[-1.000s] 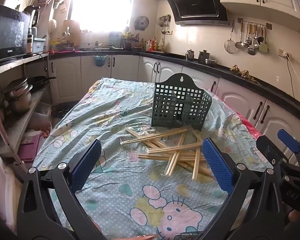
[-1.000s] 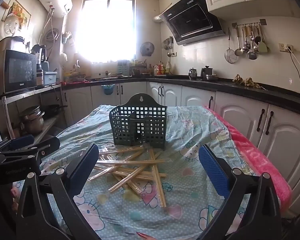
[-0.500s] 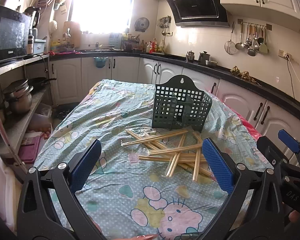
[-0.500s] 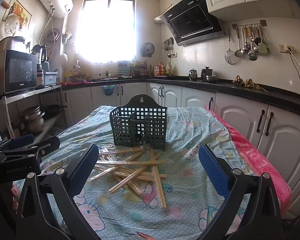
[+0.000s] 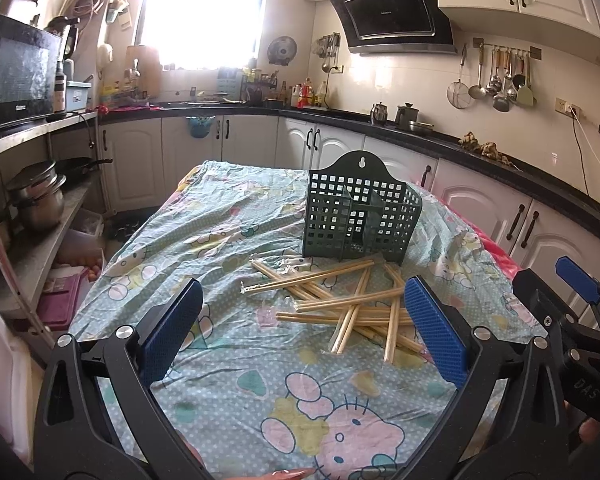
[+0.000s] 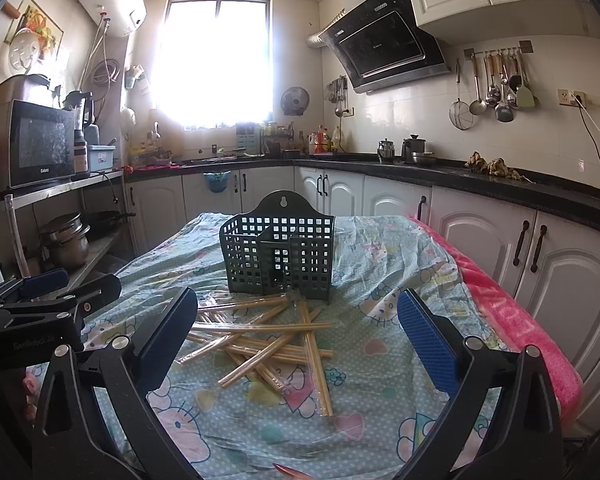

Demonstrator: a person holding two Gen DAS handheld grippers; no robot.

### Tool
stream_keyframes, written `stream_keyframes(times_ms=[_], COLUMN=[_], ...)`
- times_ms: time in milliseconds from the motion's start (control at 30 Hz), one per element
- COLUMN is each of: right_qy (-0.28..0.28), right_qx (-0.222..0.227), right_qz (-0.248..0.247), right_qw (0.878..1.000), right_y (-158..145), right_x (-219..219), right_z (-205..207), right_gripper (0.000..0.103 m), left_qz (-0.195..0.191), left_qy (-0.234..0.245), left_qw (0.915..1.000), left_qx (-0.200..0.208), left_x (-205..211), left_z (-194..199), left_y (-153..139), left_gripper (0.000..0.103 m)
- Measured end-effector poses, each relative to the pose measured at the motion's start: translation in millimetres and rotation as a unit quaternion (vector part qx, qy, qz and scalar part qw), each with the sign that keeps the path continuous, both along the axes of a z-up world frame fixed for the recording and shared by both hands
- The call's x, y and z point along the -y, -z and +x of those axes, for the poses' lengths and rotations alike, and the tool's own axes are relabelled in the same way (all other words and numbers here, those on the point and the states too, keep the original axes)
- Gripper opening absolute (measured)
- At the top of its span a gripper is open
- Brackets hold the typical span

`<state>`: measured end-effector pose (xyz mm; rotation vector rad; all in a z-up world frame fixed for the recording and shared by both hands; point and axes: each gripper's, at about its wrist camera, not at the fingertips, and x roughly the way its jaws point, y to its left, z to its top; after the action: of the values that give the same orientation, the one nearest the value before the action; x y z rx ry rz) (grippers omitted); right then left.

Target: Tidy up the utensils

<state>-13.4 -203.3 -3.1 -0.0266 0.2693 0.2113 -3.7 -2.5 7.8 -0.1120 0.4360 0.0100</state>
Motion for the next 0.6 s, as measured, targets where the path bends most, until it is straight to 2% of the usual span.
stream_keyframes(times_ms=[600], right_qy=[-0.009], right_qx=[-0.01], right_qz=[-0.002], right_qw=[1.0], right_y=[4.2], right_x=[-0.5], right_z=[6.8], right_gripper=[0.097], left_qz=[-0.004], left_qy=[-0.004], left_qw=[1.0], left_qx=[-0.002], left_x=[-4.4], left_z=[3.5], left_y=[1.5], left_gripper=[0.093])
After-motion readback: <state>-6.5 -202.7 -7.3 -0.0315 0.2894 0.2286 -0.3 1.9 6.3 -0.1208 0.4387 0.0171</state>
